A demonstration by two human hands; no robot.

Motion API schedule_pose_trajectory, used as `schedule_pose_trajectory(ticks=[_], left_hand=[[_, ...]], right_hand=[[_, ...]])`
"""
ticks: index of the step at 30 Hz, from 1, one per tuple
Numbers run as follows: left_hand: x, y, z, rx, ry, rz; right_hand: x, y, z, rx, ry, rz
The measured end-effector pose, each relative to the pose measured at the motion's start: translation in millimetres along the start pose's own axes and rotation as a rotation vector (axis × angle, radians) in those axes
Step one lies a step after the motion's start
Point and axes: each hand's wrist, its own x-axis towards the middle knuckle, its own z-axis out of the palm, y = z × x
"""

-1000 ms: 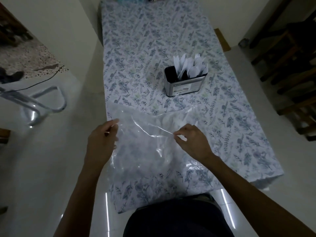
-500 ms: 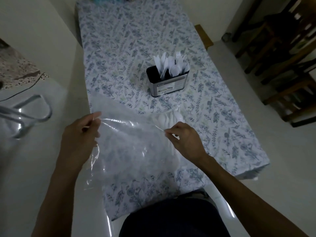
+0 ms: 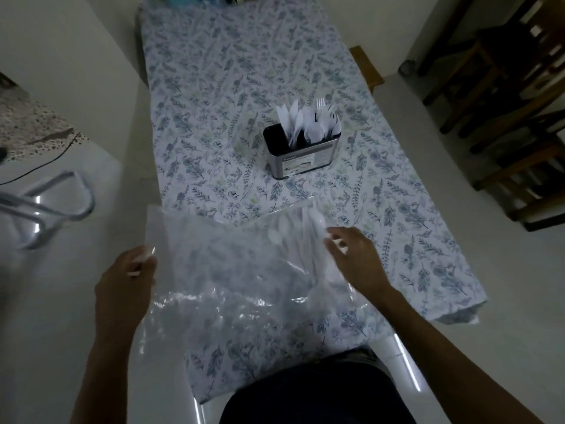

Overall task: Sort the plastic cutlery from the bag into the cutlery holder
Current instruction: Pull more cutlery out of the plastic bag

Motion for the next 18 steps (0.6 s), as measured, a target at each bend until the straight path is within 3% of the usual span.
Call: schedule_pose_trajectory(ticks=[4,7,9,12,14,18], left_hand=[[-5.2,-49.3,25.0,0.121,0.006,-0.18],[-8.1,-62.7,48.0,0.187,-0.041,-0.254],[-9.4,-62.4,61.6,0.308,0.015,-0.284],[-19.0,-44.6,87.6,0.387,0.121,-0.102],[-34.4,-20.0,113.3,0.352,0.099,0.055],[-71.3,33.5,177.9,0.087,-0.246,0.098]], right_hand=[[1.3,48.1,-11.7,-0.058,-0.101,0.35],[6.1,51.0,-12.8,-0.017,-0.193,0.401],[8.8,46.5,-11.0,-0.001,-0.234,0.4],[12.4,43.9,-5.1,0.024,-0.252,0.369],[14.0,42.6,-3.4,0.042,-0.263,0.381],[17.2,41.5,-4.2,0.114,-0.307,0.39]])
